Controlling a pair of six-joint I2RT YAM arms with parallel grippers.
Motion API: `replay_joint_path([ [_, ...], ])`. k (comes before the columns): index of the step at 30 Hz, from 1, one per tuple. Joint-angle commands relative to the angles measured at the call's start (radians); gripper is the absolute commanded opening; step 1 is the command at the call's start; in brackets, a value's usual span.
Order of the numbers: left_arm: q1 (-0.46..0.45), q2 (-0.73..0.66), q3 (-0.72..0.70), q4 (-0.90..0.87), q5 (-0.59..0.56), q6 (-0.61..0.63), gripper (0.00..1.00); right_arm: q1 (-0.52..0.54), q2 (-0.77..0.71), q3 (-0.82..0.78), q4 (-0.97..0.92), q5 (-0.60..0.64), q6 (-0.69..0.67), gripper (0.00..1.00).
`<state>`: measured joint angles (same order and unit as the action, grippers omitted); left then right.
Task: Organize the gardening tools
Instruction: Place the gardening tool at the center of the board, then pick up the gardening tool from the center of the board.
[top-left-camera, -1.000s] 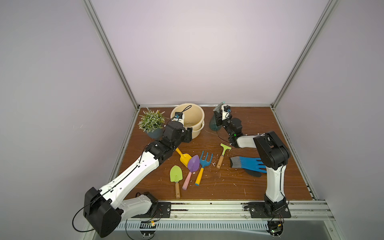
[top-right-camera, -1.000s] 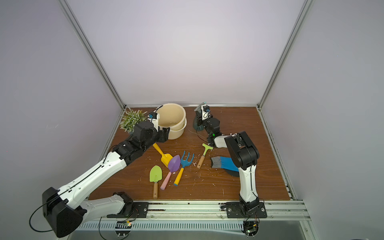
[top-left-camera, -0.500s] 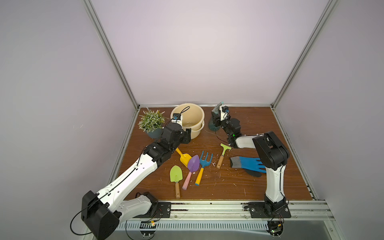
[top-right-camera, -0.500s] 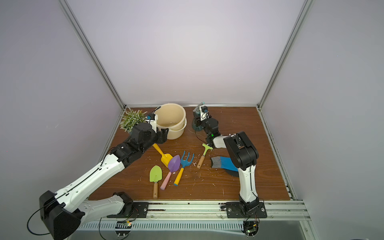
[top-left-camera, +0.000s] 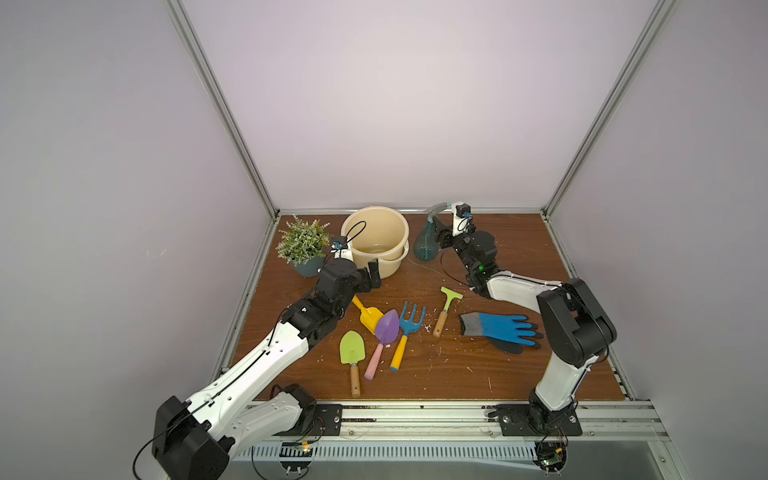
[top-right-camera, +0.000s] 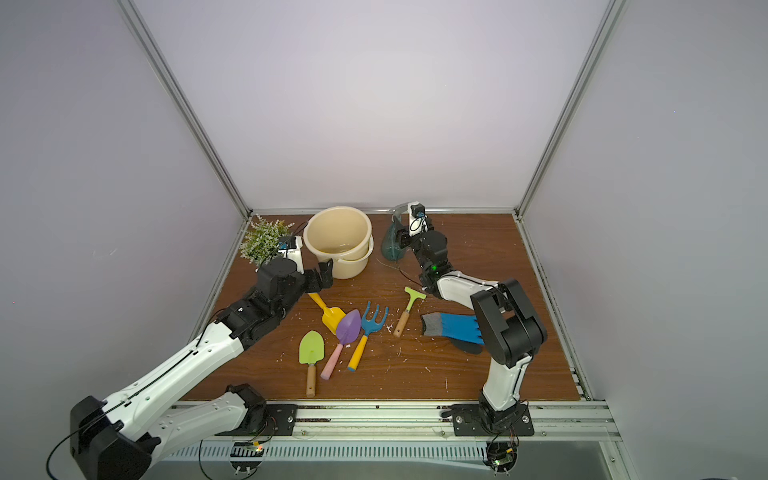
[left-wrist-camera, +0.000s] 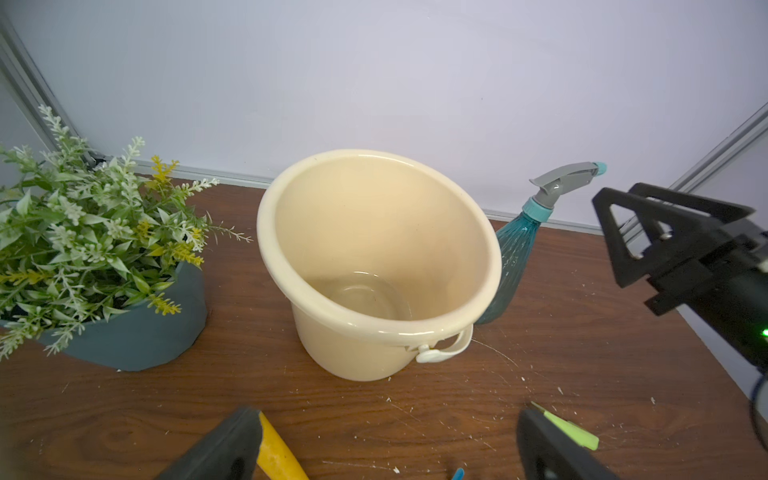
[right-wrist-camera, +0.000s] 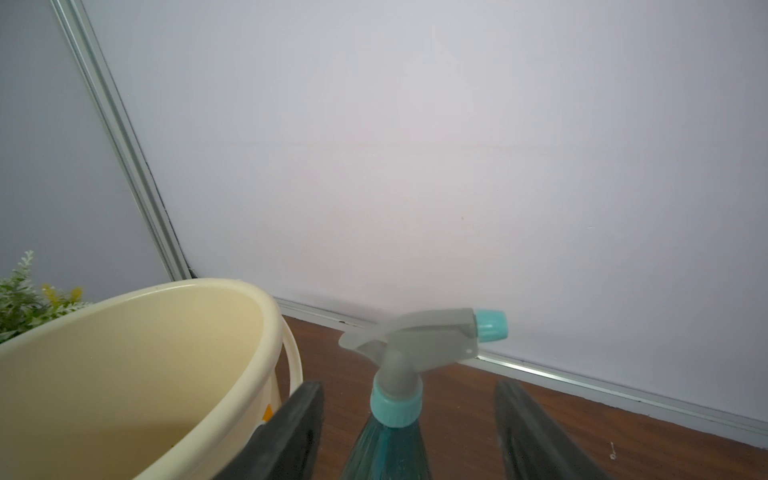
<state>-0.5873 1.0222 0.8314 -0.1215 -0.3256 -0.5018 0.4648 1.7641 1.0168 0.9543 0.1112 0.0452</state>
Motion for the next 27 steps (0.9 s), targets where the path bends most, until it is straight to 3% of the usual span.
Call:
replay_joint_path([
  [1,0.01,-0.019,-0.018,0.044,-0.017,-0.026,0.97,0.006,-0.086,-0.028,-0.107,0.05,0.027,0.71],
  [4,0.01,-0.019,-0.047,-0.006,-0.035,-0.067,0.84,0.007,-0.176,-0.073,-0.212,0.04,0.081,0.71],
  [11,0.009,-0.02,-0.185,0.017,0.003,-0.15,0.8,0.01,-0.335,-0.145,-0.485,-0.077,0.239,0.69],
  [18,0.01,-0.011,-0.254,0.059,0.023,-0.157,0.8,0.044,-0.433,-0.292,-0.555,-0.1,0.306,0.68],
  [27,0.01,0.017,-0.309,0.097,0.047,-0.198,0.78,0.068,-0.468,-0.349,-0.675,-0.12,0.379,0.66],
])
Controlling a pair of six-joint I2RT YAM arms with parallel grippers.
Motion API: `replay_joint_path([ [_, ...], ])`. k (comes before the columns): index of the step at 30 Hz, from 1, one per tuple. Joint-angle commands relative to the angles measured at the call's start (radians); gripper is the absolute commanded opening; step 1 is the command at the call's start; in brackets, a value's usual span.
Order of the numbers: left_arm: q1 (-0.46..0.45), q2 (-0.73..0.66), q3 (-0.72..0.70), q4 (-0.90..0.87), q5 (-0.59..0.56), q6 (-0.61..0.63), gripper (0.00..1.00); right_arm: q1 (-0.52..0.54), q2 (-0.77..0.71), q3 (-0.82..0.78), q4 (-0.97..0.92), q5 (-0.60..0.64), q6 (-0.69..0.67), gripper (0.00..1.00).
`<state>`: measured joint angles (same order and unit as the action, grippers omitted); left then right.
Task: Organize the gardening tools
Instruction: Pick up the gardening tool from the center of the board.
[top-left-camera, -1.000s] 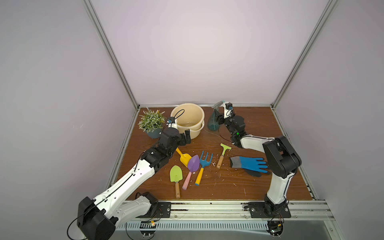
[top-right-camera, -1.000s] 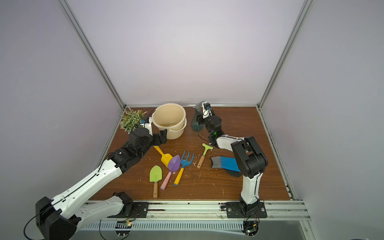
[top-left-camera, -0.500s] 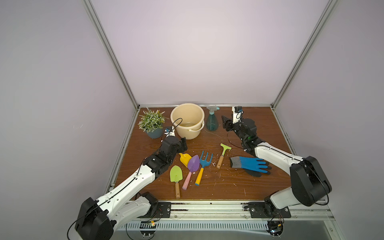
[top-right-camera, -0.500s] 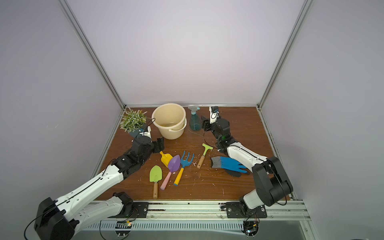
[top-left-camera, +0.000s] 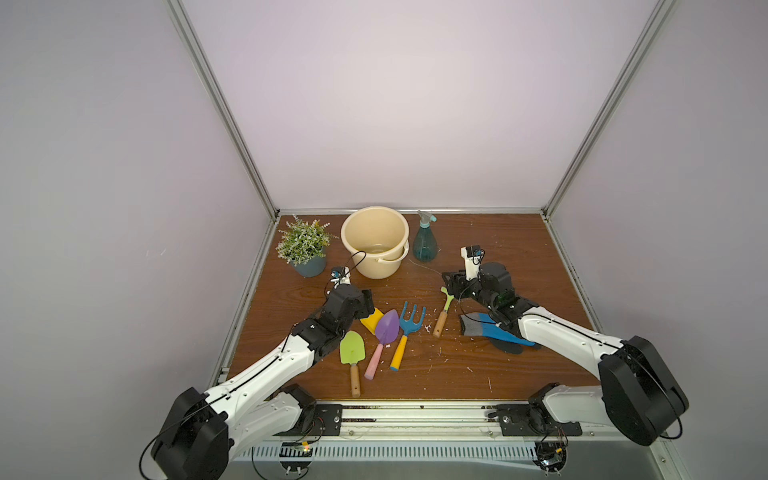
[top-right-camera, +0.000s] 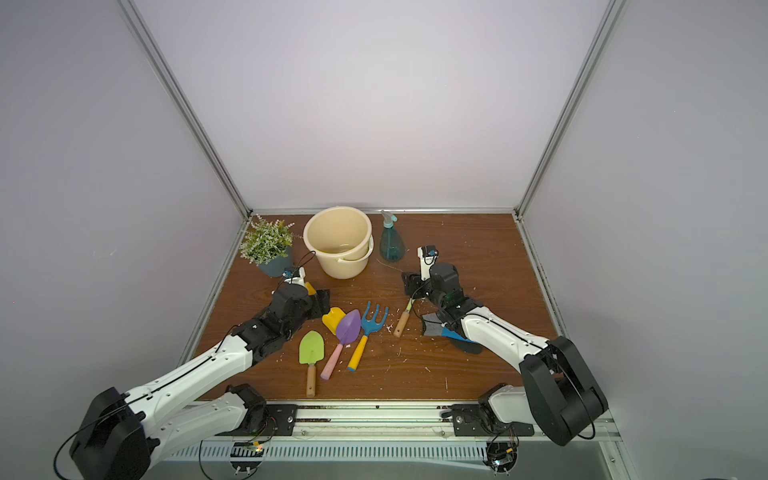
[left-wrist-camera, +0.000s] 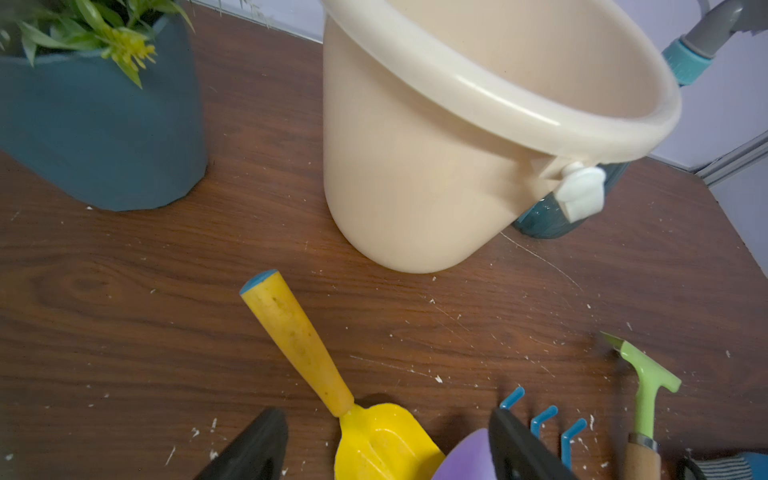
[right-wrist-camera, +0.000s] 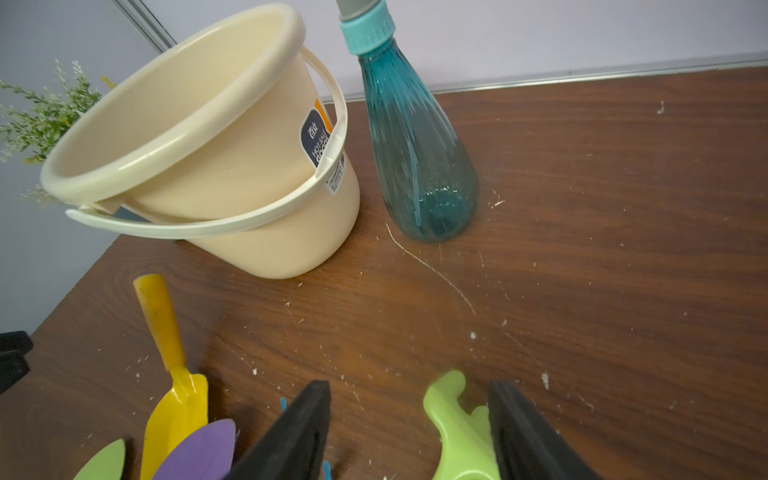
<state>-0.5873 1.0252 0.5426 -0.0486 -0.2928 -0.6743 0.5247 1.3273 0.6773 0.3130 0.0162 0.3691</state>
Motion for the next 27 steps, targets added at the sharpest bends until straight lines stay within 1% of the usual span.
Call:
replay_joint_path([
  [1,0.01,0.021,-0.026,0.025,0.018,-0.027,0.77,0.012,-0.026,-0.011,-0.05,-0.024,0.07,0.65],
  [6,0.01,0.042,-0.048,0.034,0.02,-0.038,0.73,0.024,-0.004,-0.017,-0.12,-0.038,0.119,0.63],
  [9,0.01,0.052,-0.054,0.042,0.025,-0.038,0.72,0.03,0.015,-0.02,-0.162,-0.034,0.155,0.62],
  [16,0.01,0.087,-0.039,0.064,0.052,-0.026,0.71,0.041,0.095,-0.034,-0.158,-0.067,0.224,0.59],
  [20,0.01,0.108,-0.019,0.061,0.067,-0.016,0.7,0.041,0.156,-0.029,-0.119,-0.104,0.248,0.56],
  [23,0.01,0.108,-0.012,0.058,0.071,-0.013,0.7,0.041,0.197,-0.012,-0.116,-0.098,0.26,0.53],
  [27,0.01,0.095,-0.012,0.052,0.068,-0.008,0.7,0.041,0.234,0.011,-0.114,-0.057,0.263,0.49],
])
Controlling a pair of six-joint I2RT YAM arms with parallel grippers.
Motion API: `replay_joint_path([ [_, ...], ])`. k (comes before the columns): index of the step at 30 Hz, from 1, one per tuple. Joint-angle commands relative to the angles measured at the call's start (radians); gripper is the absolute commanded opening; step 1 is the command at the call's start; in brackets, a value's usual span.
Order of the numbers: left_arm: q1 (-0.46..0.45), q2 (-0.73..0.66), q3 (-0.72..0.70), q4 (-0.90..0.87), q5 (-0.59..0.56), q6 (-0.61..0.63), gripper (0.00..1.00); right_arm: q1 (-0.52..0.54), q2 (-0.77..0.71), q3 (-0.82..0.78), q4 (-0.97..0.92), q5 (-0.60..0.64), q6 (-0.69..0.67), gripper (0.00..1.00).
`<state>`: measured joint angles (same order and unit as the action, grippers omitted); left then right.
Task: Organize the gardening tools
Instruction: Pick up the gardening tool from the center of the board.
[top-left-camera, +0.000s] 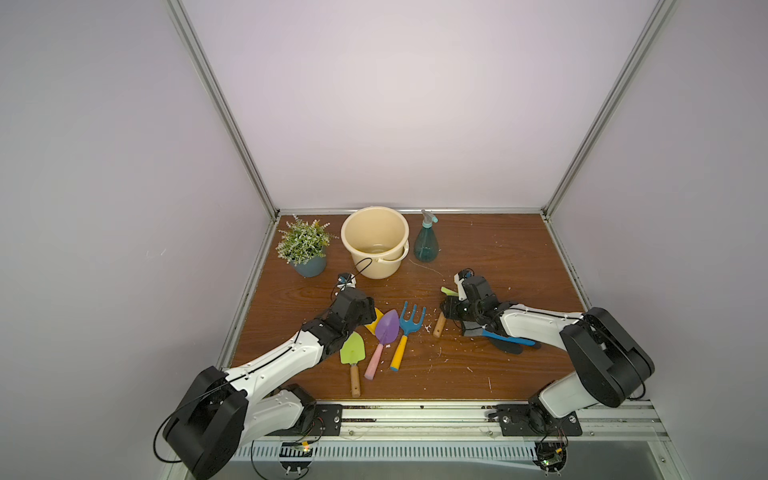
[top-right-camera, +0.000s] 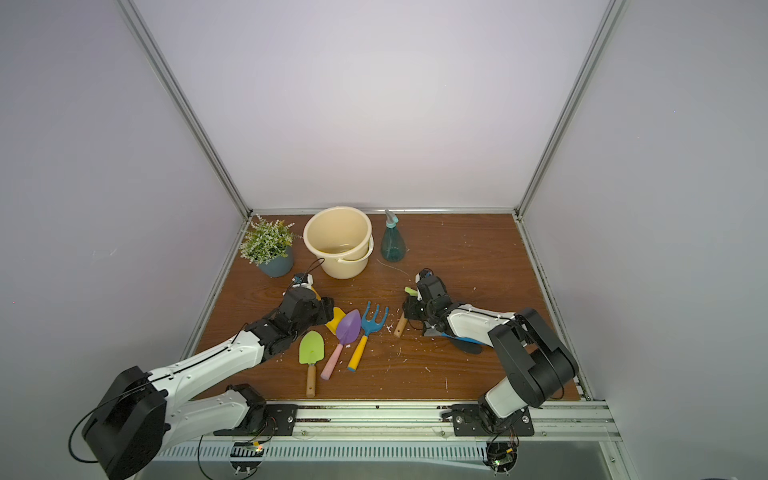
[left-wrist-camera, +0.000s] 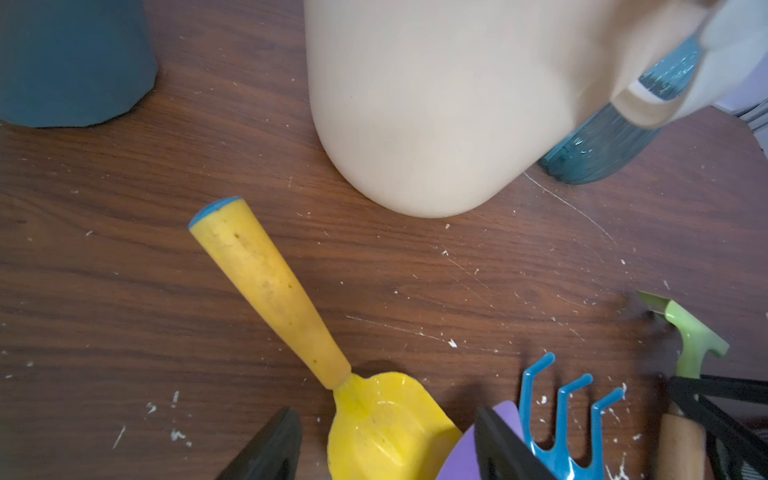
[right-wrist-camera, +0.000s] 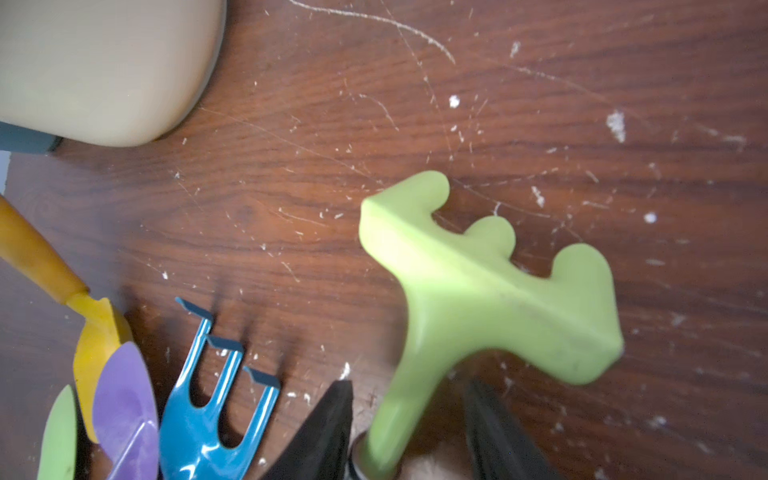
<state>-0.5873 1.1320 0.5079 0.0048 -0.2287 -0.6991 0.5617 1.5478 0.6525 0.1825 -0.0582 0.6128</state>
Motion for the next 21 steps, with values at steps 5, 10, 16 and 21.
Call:
replay_joint_path([
  [5,0.01,-0.03,0.017,-0.006,-0.005,0.023,0.7,0.002,0.05,0.06,0.026,0.041,0.031,0.33],
  [10,0.01,-0.063,0.017,-0.016,-0.023,0.029,0.71,0.004,0.016,0.069,0.009,0.048,0.025,0.17],
  [16,0.027,-0.086,0.076,-0.069,-0.012,0.063,0.73,0.019,-0.149,0.062,-0.023,0.072,-0.068,0.11],
  [21,0.082,-0.109,0.13,-0.099,0.028,0.086,0.74,0.045,-0.254,0.135,-0.046,0.053,-0.169,0.1],
])
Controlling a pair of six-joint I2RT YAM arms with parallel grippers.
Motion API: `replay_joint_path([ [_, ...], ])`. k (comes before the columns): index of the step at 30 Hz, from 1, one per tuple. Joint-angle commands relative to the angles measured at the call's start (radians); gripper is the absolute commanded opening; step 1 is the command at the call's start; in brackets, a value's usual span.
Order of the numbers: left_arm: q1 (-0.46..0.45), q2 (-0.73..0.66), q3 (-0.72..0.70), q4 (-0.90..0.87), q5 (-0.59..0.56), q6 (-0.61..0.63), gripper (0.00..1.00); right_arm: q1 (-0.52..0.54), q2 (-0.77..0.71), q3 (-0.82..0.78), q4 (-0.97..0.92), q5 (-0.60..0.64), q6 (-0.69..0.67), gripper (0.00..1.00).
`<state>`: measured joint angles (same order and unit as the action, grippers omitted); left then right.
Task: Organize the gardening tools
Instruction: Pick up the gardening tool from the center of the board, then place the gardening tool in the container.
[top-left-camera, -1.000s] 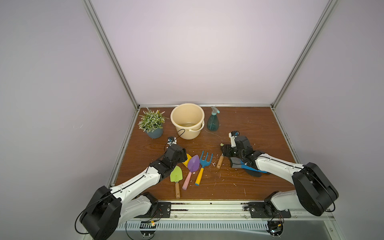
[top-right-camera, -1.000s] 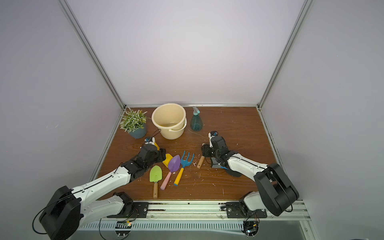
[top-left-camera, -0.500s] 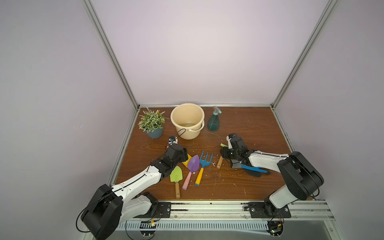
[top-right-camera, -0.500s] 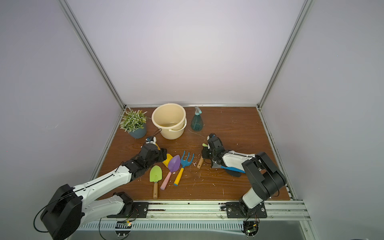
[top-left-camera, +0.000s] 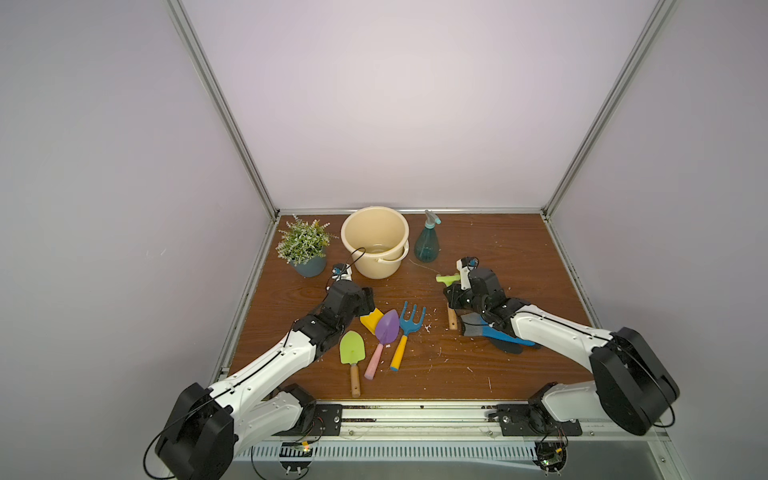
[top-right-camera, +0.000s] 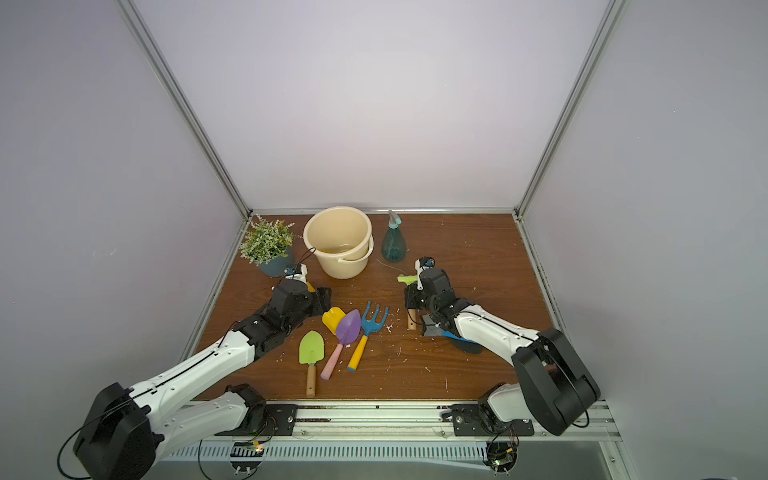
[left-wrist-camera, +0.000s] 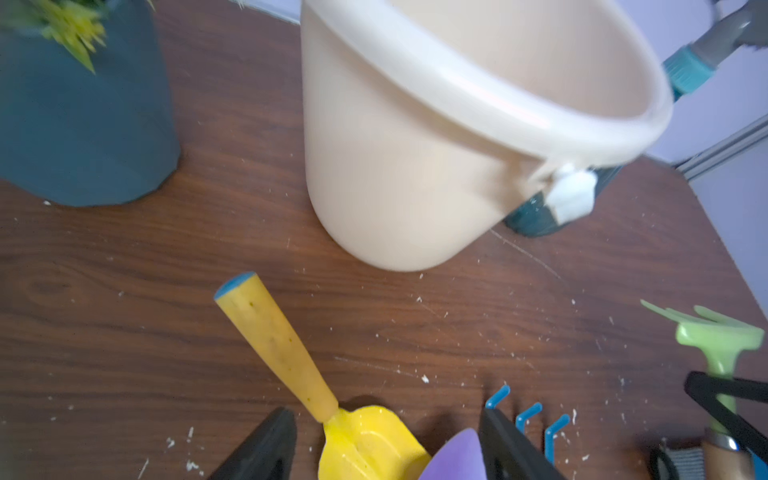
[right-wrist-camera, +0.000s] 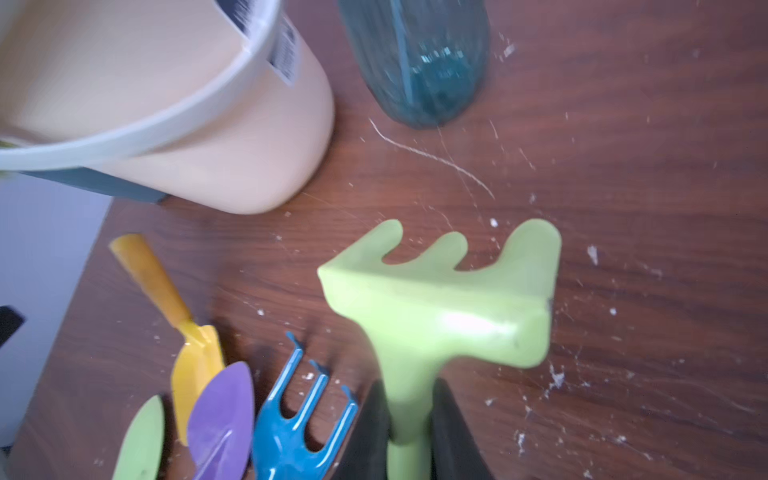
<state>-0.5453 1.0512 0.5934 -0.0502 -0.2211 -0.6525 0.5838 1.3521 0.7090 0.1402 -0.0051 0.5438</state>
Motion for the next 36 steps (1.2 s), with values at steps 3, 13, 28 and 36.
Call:
replay_joint_path([
  [3,0.067,-0.05,0.075,-0.068,0.019,0.053,0.75,0.05,-0.077,0.166,0.009,-0.024,-0.164,0.1],
  [13,0.096,-0.11,0.069,-0.103,0.005,0.014,0.74,0.066,0.261,0.718,0.078,-0.157,-0.26,0.11],
  [28,0.097,-0.212,0.041,-0.176,-0.045,-0.036,0.75,0.081,1.034,1.646,-0.012,-0.264,-0.237,0.11],
  [36,0.099,-0.205,0.039,-0.176,-0.058,-0.024,0.75,0.108,1.038,1.486,0.106,-0.27,-0.262,0.14],
])
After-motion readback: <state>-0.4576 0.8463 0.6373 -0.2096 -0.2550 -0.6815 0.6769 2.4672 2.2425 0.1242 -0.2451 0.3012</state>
